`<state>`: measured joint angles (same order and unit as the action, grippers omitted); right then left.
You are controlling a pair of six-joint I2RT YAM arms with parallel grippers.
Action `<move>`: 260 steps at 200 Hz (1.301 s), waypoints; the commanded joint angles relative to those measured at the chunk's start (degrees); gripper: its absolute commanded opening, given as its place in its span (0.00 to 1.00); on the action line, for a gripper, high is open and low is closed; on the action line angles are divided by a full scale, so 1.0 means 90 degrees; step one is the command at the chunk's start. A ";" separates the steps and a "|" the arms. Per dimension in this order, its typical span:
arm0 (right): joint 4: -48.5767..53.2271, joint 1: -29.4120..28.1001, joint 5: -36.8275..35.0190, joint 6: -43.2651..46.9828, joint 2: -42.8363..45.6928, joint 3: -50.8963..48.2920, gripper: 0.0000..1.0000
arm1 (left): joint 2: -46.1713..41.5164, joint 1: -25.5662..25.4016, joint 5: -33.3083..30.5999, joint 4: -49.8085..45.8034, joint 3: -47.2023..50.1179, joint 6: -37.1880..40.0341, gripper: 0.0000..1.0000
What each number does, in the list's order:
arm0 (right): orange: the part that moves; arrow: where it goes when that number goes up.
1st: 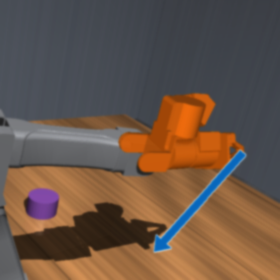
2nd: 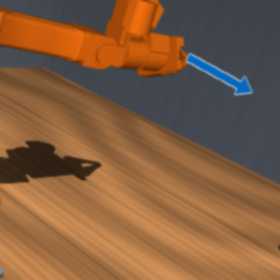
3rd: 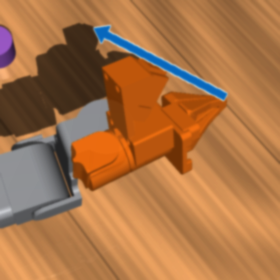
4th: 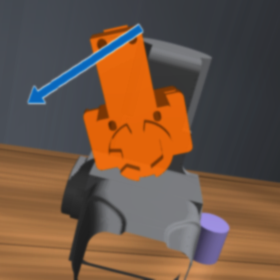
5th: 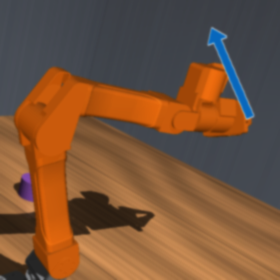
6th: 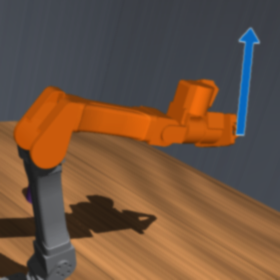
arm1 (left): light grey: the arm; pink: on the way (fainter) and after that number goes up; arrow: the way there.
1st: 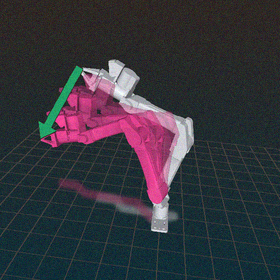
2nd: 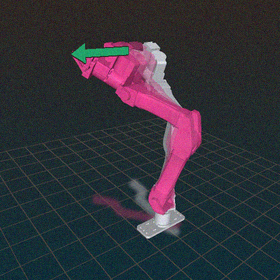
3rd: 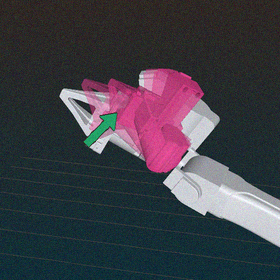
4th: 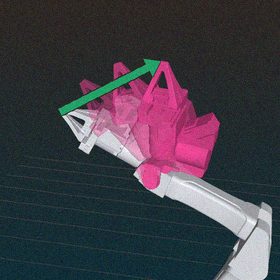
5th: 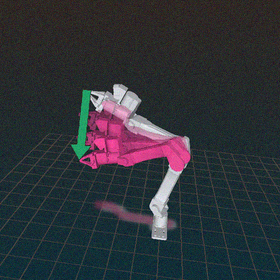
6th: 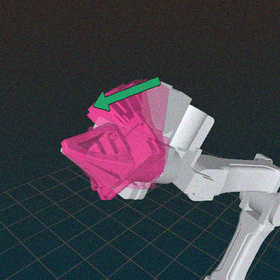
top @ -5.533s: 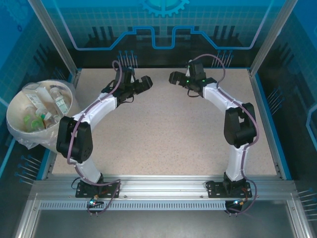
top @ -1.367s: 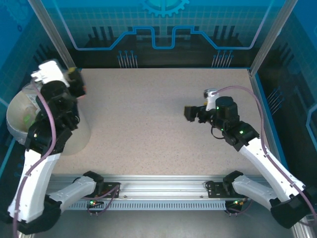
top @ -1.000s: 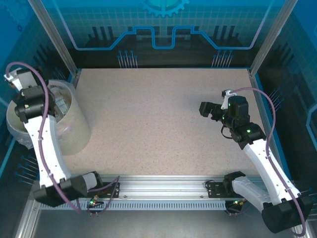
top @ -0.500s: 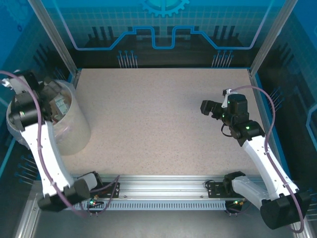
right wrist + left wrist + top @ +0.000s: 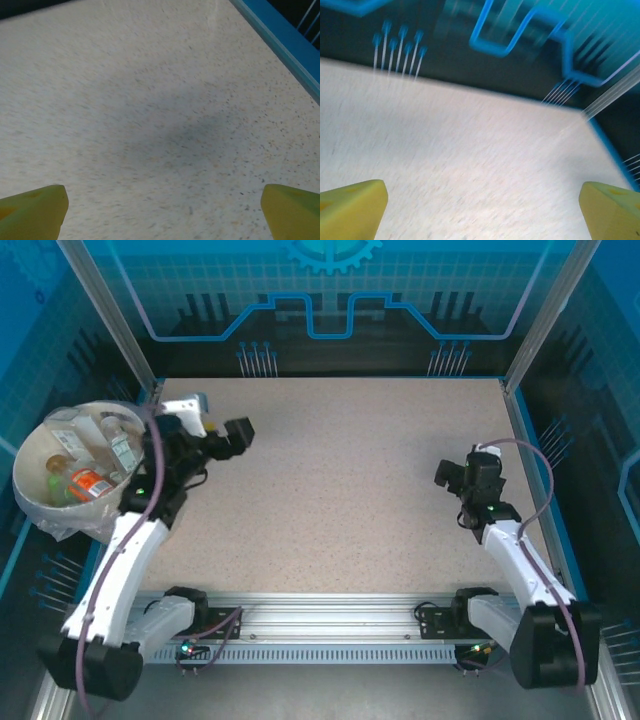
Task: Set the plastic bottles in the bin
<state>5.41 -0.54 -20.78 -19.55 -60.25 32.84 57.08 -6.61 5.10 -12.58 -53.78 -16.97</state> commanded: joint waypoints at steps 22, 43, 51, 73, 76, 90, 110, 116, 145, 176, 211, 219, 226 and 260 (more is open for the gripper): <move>-0.2100 0.0328 0.0888 0.0959 -0.1374 -0.0414 1.00 | 0.0338 0.0099 -0.1298 0.1815 0.1488 0.1147 0.99; -0.2931 0.0231 0.1284 0.1017 -0.1821 -0.0408 1.00 | 0.0729 0.0442 -0.1376 0.2206 0.1906 0.1153 0.99; -0.3354 0.0133 0.1265 0.1098 -0.1912 -0.0470 1.00 | 0.0868 0.0586 -0.1291 0.2391 0.2047 0.1128 0.99; -0.3985 -0.0073 0.1274 0.1575 -0.2200 -0.0476 1.00 | 0.1268 0.0824 -0.1194 0.2802 0.2374 0.1171 0.99; -0.4149 -0.0107 0.1317 0.1667 -0.2241 -0.0512 1.00 | 0.1321 0.0831 -0.1184 0.2885 0.2417 0.1229 0.99; -0.4802 -0.0190 0.1640 0.1939 -0.2470 -0.0772 1.00 | 0.1550 0.0842 -0.1137 0.3665 0.2788 0.1476 0.99; -0.5820 -0.0322 0.1715 0.2155 -0.2916 -0.1058 1.00 | 0.1903 0.0852 -0.1007 0.5086 0.3325 0.1648 0.99; -0.5312 -0.0324 0.1677 0.2113 -0.2839 -0.0878 1.00 | 0.2021 0.0861 -0.1001 0.5359 0.3404 0.1674 0.99; -0.5445 -0.0343 0.1646 0.2128 -0.2866 -0.0919 1.00 | 0.2530 0.0896 -0.0888 0.5952 0.3345 0.1678 0.99; -0.5435 -0.0341 0.1667 0.2125 -0.2867 -0.0915 1.00 | 0.3406 0.0930 -0.0601 0.6971 0.3492 0.1732 0.99; -0.5423 -0.0381 0.1608 0.2172 -0.2877 -0.0913 1.00 | 0.3480 0.0854 -0.1414 0.7723 0.3850 0.1549 0.99; -0.5425 -0.0382 0.1608 0.2172 -0.2878 -0.0914 1.00 | 0.3495 0.0704 -0.1769 0.7462 0.3701 0.1616 0.99; -0.5416 -0.0386 0.1610 0.2170 -0.2878 -0.0905 1.00 | 0.3521 0.0649 -0.1846 0.7480 0.3671 0.1688 0.99; -0.5425 -0.0339 0.1790 0.2172 -0.2892 -0.0909 1.00 | 0.3514 0.0649 -0.1836 0.7453 0.3671 0.1681 0.99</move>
<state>-41.63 -3.38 -5.82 -0.95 -86.17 24.47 88.38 -0.56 -9.04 52.07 -19.75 -2.79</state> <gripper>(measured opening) 0.999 0.988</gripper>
